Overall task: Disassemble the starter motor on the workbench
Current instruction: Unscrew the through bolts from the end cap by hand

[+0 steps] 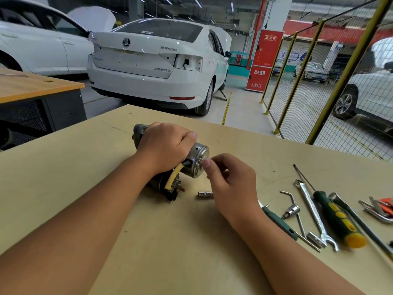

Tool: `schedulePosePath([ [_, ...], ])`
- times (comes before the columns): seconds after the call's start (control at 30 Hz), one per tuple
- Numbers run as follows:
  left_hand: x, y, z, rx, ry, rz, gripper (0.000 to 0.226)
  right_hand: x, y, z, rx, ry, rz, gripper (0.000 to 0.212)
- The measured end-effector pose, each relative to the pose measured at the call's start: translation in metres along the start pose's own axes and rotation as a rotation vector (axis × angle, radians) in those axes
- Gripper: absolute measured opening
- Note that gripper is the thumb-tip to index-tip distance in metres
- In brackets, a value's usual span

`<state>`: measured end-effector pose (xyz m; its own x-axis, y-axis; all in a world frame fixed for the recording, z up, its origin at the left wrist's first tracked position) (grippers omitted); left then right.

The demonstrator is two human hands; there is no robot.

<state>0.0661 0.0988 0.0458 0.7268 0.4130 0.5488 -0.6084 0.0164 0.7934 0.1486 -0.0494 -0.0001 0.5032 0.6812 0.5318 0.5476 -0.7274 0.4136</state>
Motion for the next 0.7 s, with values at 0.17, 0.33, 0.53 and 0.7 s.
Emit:
schedulePosePath([
  [0.17, -0.0006, 0.0014, 0.0014, 0.003, -0.005, 0.007, 0.050, -0.0019, 0.0002, -0.0058, 0.011, 0.001, 0.013, 0.020],
  [0.33, -0.0002, 0.0004, 0.0002, -0.002, -0.003, 0.003, 0.053, -0.0002, 0.0000, 0.0012, -0.012, -0.014, 0.015, 0.027],
  [0.53, 0.0001, 0.0023, 0.0022, 0.003, -0.010, 0.004, 0.055, -0.0020, -0.0027, -0.0042, 0.104, 0.005, -0.013, 0.019],
  [0.7, -0.0001, 0.0016, 0.0019, -0.001, 0.003, -0.010, 0.054, -0.0001, -0.0038, 0.0025, 0.035, -0.028, -0.024, 0.030],
])
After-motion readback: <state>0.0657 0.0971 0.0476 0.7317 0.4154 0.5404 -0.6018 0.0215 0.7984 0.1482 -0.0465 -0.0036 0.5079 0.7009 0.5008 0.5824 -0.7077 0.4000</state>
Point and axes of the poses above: each hand's wrist, its own x-axis towards the middle knuckle, its own y-axis out of the back of the hand, z = x × y, the point moved 8 cm from there along x, towards the middle knuckle, and after that the axes turned 6 degrees about -z, right-handed, at the moved point
